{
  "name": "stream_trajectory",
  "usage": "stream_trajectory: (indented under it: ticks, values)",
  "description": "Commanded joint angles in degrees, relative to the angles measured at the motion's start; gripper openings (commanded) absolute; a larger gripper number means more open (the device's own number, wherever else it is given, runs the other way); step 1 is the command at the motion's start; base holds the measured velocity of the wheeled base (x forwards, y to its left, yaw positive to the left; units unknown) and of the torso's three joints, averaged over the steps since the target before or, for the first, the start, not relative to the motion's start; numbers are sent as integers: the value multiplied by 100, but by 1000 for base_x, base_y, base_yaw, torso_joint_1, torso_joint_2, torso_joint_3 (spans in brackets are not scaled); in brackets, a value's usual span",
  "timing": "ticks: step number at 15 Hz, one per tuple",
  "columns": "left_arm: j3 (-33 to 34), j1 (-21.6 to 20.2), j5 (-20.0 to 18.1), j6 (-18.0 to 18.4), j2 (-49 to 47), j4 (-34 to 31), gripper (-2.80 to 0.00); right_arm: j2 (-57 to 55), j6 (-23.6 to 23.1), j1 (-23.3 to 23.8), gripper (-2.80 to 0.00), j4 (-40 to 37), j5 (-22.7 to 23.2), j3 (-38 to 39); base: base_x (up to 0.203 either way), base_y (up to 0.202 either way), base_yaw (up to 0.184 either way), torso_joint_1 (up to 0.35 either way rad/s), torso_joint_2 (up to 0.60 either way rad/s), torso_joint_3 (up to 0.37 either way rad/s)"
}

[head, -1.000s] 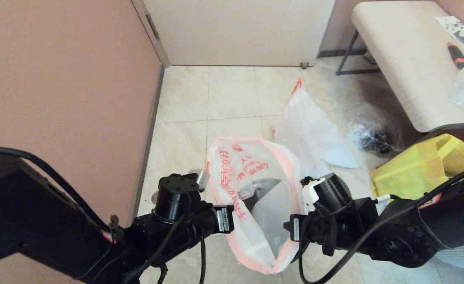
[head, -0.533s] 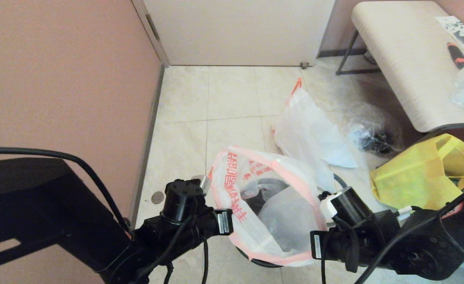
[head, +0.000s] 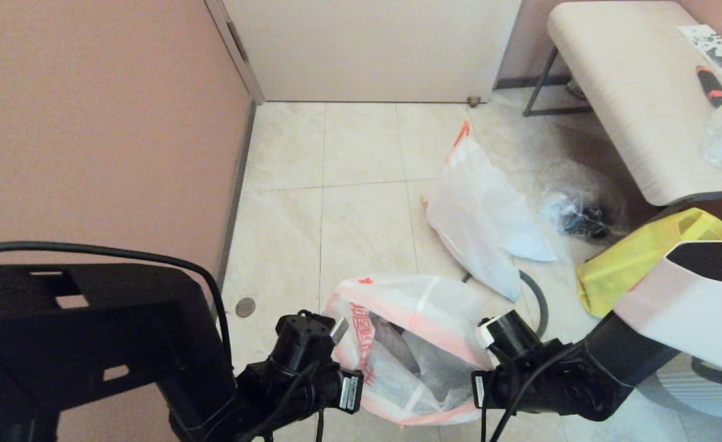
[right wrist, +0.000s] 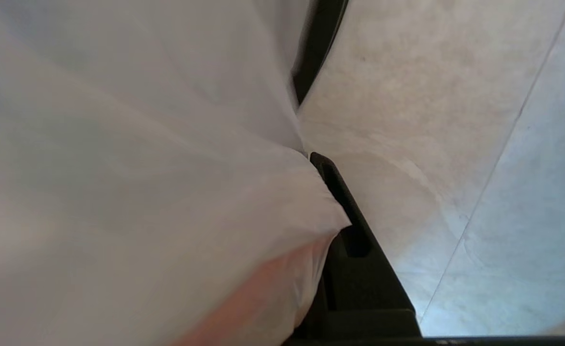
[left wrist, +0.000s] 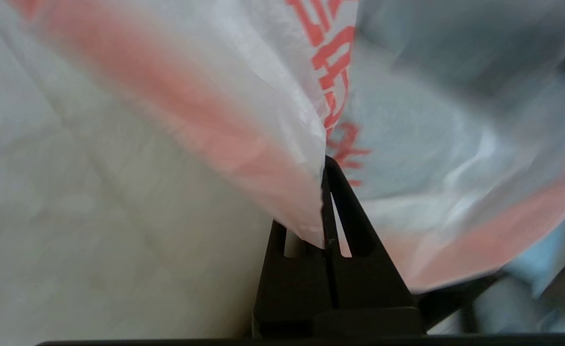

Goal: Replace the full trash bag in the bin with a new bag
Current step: Put the new garbage bag on the trash can

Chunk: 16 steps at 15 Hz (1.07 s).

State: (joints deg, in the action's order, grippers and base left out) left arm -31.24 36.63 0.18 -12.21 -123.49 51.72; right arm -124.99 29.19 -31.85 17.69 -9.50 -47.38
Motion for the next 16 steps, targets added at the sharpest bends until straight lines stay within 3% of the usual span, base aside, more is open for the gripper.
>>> stream_trajectory:
  ticks: [1,7,11,16]
  values:
    - [90,-87,16,264,-373,-311,-280,-608,-98,33,-280,250,-8,-58,0,0,0,0,0,0]
    - [-465,-157,118,377,-912,-350,-280,-1081,-489,360,-280,-131,-40,-1407,0,0,0,0,0,0]
    - [-682,-327,458,367,-1108,-301,-280,-1389,-773,336,-280,-231,-43,-2514,0,0,0,0,0,0]
    - [-426,-1158,752,363,-823,66,-280,-1517,-1195,-159,-280,-298,-44,-3393,0,0,0,0,0,0]
